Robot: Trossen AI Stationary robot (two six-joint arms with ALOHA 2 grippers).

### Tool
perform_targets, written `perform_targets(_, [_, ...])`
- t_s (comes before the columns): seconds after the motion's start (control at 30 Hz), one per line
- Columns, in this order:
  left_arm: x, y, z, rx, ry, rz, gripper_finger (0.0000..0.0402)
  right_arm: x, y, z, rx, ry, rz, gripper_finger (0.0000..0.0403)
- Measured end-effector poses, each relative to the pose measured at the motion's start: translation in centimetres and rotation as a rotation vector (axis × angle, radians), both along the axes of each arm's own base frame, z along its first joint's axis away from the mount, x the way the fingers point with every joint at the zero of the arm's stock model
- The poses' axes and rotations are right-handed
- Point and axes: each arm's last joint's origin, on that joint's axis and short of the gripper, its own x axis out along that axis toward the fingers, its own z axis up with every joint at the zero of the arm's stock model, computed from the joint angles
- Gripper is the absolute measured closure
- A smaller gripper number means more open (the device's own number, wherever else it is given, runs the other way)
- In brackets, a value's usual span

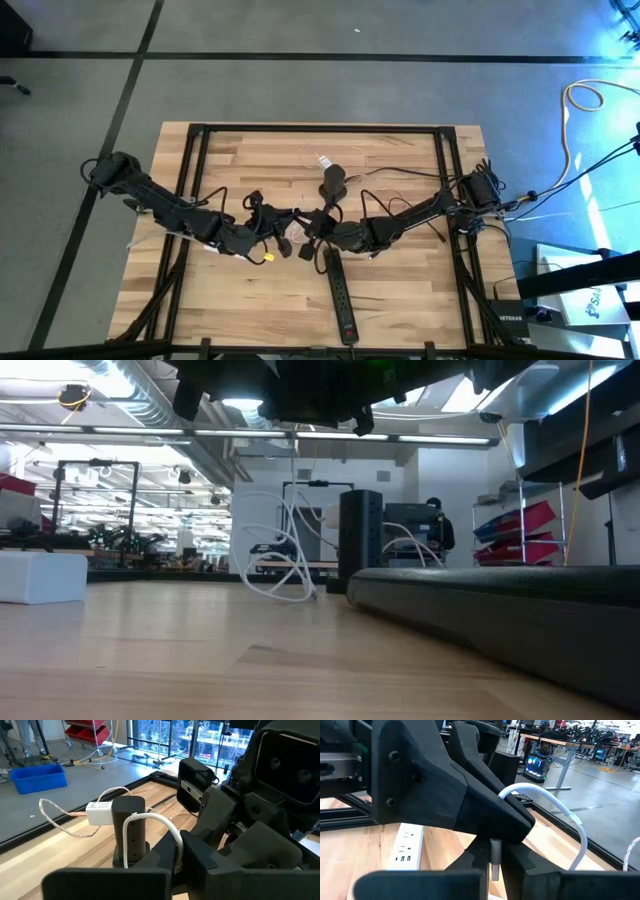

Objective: Insert USB
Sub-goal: Insert the white USB cable into the white outlet extension

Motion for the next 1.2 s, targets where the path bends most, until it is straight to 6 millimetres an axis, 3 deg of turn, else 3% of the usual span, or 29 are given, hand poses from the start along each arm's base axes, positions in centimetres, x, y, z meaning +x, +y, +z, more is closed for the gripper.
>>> perform_targets(0.67, [-0.57, 0.2, 0.85, 0.005, 0.0, -0.029, 0.0396, -0.01, 0.01, -0.13, 0.0, 0.008, 0.005, 0.0397])
perform_targets(0.97, [-0.55, 0.15, 0.98, 0.02, 0.013, -0.053, 0.04, -0.01, 0.01, -0.33, -0.002, 0.015, 0.005, 0.0352])
perform_targets(1.2, [-0.6, 0.16, 0.79, 0.029, 0.034, -0.055, 0.0401, -0.01, 0.03, -0.26, 0.0, 0.008, 0.005, 0.0359])
